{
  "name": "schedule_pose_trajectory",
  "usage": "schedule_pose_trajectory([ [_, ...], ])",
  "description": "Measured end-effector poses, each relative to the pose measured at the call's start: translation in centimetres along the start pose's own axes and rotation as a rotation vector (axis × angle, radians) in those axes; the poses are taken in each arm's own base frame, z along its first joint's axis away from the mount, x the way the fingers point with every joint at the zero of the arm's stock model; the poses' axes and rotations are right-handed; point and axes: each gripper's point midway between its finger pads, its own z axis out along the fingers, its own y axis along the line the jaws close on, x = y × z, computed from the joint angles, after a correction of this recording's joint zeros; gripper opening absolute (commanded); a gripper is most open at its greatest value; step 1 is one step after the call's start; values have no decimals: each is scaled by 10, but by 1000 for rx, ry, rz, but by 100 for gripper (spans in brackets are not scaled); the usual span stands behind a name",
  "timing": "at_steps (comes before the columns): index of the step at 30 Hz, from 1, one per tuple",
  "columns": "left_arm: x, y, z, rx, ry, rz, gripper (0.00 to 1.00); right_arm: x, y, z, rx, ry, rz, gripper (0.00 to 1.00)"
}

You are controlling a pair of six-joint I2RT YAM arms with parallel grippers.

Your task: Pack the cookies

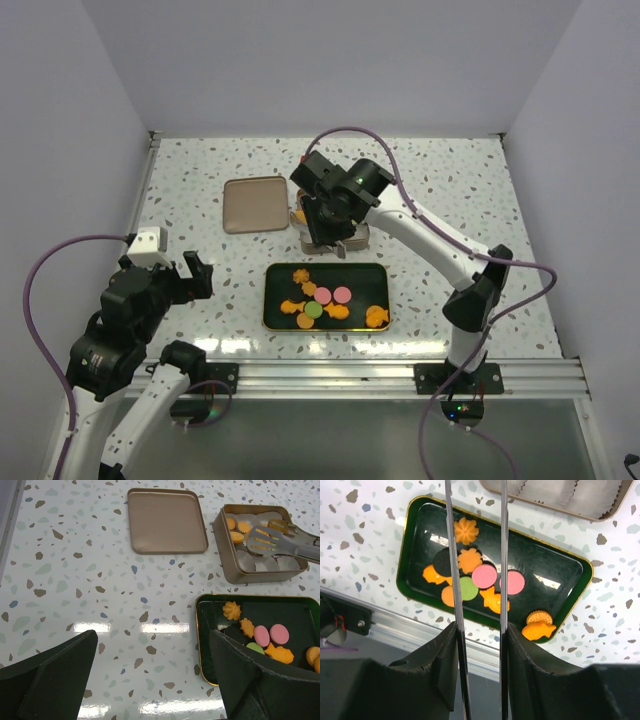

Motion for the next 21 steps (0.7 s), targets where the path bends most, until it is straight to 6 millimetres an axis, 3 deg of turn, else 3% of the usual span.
schedule_pose_trajectory([
  [7, 0, 0, 0, 0, 0, 0, 100, -11, -16, 37, 62, 57, 13, 35],
  [14, 0, 0, 0, -1, 1, 0, 100, -16, -30, 43, 79, 71, 24, 35],
  [21, 1, 0, 2, -5, 12, 3, 100, -4, -31, 56, 93, 124, 3, 41],
])
